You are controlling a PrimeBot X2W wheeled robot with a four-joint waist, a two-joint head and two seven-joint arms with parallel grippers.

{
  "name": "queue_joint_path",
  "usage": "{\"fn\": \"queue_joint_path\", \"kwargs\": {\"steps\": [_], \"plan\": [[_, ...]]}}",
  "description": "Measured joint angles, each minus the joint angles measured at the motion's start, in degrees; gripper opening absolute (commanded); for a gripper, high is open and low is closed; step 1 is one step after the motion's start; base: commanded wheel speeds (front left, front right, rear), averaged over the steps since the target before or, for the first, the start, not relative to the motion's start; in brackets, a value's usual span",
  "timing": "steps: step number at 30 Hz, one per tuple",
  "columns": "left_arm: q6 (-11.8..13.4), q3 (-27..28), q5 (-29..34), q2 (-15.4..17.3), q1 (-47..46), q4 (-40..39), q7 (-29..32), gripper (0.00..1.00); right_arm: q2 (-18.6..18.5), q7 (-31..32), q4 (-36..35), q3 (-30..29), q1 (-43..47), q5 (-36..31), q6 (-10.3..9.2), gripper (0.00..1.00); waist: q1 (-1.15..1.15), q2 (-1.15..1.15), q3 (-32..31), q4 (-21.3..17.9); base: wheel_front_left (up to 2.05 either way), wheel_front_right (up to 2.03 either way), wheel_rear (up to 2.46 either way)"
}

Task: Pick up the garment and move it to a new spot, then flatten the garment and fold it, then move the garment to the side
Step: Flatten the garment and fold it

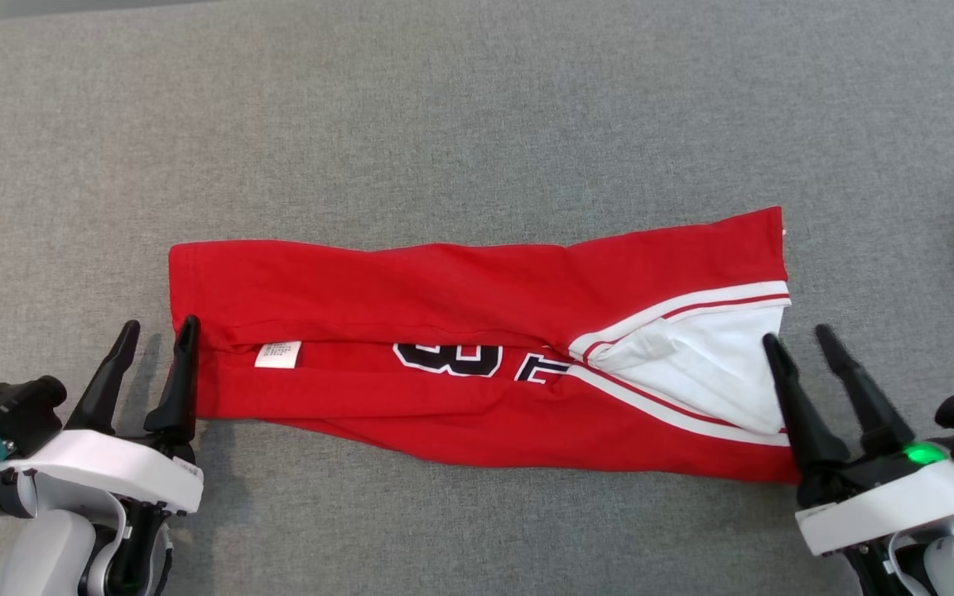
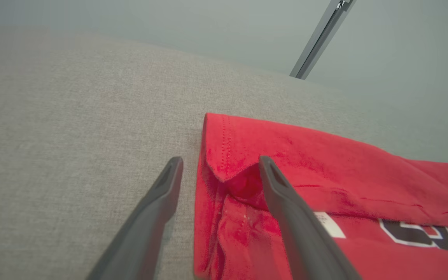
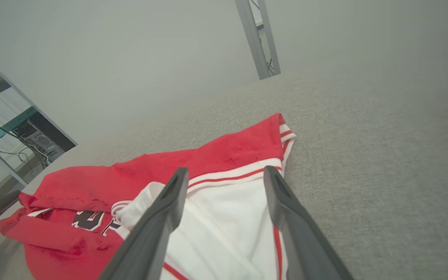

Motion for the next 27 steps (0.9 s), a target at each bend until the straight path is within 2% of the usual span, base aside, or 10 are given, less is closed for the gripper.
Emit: {"fn": "queue_joint_path", "kwargs": {"steps": [5,7,10,15,20,27], "plan": [[4.9,5.2,2.8,-3.2,3.4,-6.2,-1.6,1.0,4.2,-1.3,1.0,-8.1,0.1,-8.7,0.0,1.0,0.0,0.0,-1.5,0.3,0.0,0.0,0.0],[6.8,7.8,6.1,-5.1,4.7,-10.6,-1.7,1.0,5.5,-1.6,0.6,-11.4,0.1,-12.5,0.0,1.0,0.0,0.0,-2.0,0.7,0.0,0.0,0.0],[8.4,11.3,11.3,-7.4,6.5,-16.4,-1.7,1.0,7.5,-1.6,-0.4,-15.2,0.0,-17.6,0.0,1.0,0.0,0.0,-2.8,1.3,0.0,0.0,0.0],[8.9,14.3,19.7,-10.2,8.3,-22.1,-1.7,1.0,8.8,-0.5,-1.3,-18.6,-0.6,-24.5,0.0,1.0,0.0,0.0,-4.3,2.3,0.0,0.0,0.0],[8.7,14.6,25.7,-10.7,11.2,-23.0,-1.7,1.0,9.7,0.8,-0.9,-19.8,0.1,-28.4,0.0,1.0,0.0,0.0,-6.6,3.2,0.0,0.0,0.0],[7.5,13.1,27.8,-11.2,13.8,-20.9,-1.7,1.0,10.6,1.9,0.2,-19.7,2.4,-29.2,0.0,1.0,0.0,0.0,-9.1,4.1,0.0,0.0,0.0]]}}
